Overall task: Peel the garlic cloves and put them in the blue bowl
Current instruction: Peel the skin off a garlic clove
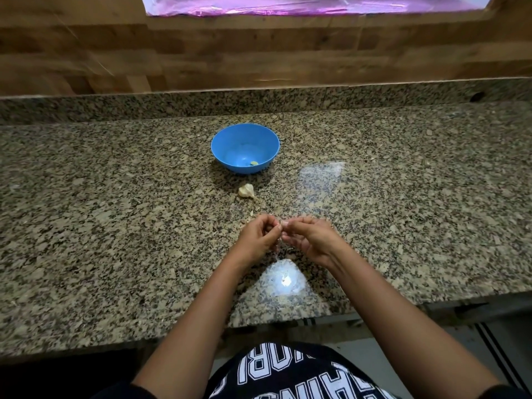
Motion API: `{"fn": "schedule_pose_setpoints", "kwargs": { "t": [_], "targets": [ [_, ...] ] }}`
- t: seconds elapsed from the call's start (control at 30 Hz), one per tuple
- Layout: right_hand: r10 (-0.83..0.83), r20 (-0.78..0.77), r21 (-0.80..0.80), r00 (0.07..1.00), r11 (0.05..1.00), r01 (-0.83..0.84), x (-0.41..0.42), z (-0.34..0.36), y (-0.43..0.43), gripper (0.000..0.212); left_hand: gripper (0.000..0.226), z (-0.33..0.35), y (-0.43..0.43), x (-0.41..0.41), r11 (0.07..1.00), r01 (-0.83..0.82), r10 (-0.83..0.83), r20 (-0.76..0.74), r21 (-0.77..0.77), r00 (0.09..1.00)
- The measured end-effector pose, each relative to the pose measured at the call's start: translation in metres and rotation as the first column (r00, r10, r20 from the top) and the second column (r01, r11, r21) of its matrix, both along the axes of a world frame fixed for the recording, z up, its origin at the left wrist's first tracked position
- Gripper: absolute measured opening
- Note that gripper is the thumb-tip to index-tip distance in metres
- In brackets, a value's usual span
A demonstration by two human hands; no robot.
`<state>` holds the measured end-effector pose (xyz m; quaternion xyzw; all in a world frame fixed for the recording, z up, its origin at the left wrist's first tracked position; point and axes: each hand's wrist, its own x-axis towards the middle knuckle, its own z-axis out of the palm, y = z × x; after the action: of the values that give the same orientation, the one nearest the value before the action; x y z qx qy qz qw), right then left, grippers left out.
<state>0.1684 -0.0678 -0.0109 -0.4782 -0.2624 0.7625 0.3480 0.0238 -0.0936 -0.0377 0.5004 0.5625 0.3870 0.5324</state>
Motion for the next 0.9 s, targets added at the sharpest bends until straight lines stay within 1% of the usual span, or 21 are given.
{"fn": "schedule_pose_setpoints", "kwargs": {
  "t": [0.13, 0.27, 0.33, 0.37, 0.43, 0.5, 0.6, 0.77, 0.9],
  "targets": [
    [-0.024, 0.004, -0.003, 1.000, 1.000, 0.024, -0.001, -0.004, 0.002, 0.004, 0.010, -0.001, 0.001, 0.002, 1.000, 0.003, -0.004, -0.069, -0.018, 0.998],
    [-0.021, -0.026, -0.003, 0.999, 1.000, 0.021, 0.000, -0.005, 0.002, 0.014, 0.008, 0.000, 0.001, -0.001, 1.000, -0.021, 0.021, -0.039, -0.010, 0.999],
    [-0.018, -0.046, -0.018, 0.999, 1.000, 0.017, 0.001, -0.004, 0.003, 0.014, 0.004, 0.001, 0.002, -0.002, 0.998, -0.056, 0.056, -0.026, -0.015, 0.998],
    [-0.012, -0.047, -0.029, 0.999, 1.000, 0.010, 0.002, -0.004, 0.004, 0.013, 0.001, 0.002, 0.003, -0.003, 0.997, -0.074, 0.073, -0.044, -0.017, 0.996],
    [0.001, -0.038, -0.061, 0.999, 0.998, -0.003, 0.004, -0.003, 0.005, 0.014, 0.009, 0.001, 0.004, -0.005, 0.995, -0.103, 0.102, -0.101, -0.004, 0.990],
    [-0.004, -0.034, -0.094, 0.999, 0.996, 0.001, 0.005, -0.004, 0.007, 0.016, 0.015, 0.002, 0.005, -0.006, 0.993, -0.117, 0.119, -0.122, 0.021, 0.985],
    [-0.028, -0.048, -0.114, 0.998, 0.993, 0.022, 0.005, -0.003, 0.010, 0.019, 0.012, 0.004, 0.006, -0.004, 0.992, -0.117, 0.123, -0.133, 0.055, 0.983],
    [-0.018, -0.027, -0.099, 0.999, 0.995, 0.015, 0.003, 0.000, 0.010, 0.022, 0.007, 0.001, 0.008, -0.001, 0.989, -0.129, 0.140, -0.168, 0.075, 0.976],
    [0.025, 0.017, -0.062, 1.000, 0.998, -0.024, 0.003, 0.003, 0.011, 0.016, 0.004, 0.003, 0.010, 0.001, 0.987, -0.136, 0.152, -0.203, 0.090, 0.967]
  ]
}}
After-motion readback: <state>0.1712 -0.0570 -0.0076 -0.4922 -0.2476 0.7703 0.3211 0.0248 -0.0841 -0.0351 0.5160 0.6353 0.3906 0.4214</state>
